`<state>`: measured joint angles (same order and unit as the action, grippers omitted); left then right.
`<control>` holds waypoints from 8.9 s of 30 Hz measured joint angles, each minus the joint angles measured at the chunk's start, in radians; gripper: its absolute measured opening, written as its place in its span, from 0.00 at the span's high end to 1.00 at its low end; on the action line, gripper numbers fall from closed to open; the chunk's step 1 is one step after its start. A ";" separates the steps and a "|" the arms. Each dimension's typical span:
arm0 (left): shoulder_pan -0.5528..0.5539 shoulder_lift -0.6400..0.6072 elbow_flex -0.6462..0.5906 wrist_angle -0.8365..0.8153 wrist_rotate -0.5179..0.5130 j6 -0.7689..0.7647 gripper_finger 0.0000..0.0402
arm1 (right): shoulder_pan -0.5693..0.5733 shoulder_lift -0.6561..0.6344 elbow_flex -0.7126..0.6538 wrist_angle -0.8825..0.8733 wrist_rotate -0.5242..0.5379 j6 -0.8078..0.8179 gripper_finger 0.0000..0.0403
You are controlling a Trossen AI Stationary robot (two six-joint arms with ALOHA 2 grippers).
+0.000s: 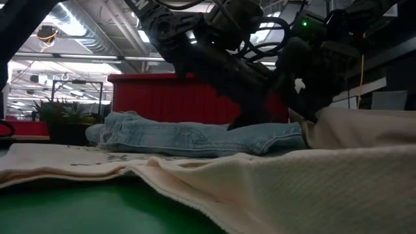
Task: Fold Laundry from Bin
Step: Stack the beige shorts on top of the light blue pants
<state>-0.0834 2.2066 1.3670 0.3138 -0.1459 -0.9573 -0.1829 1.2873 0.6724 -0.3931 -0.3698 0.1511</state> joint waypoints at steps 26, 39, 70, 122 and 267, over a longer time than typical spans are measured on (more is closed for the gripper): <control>-0.015 0.000 -0.001 0.001 -0.028 0.054 0.99 | -0.001 0.000 0.137 -0.281 0.082 0.114 0.54; -0.015 0.000 -0.001 0.001 -0.027 0.053 0.99 | -0.001 0.000 0.218 -0.812 0.257 0.080 0.53; -0.016 0.000 -0.001 0.002 -0.027 0.077 0.99 | -0.001 0.003 -0.131 -0.519 0.209 0.301 0.53; 0.007 -0.242 0.160 -0.368 0.228 0.260 1.00 | 0.034 -0.168 0.173 -0.628 -0.132 0.320 0.91; 0.199 -0.403 0.042 -0.991 -0.387 0.466 0.93 | -0.066 0.188 0.173 0.078 0.470 0.313 0.59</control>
<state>0.1155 1.8039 1.4094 -0.6775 -0.5329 -0.4911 -0.2493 1.4753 0.8450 -0.3150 0.1003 0.4638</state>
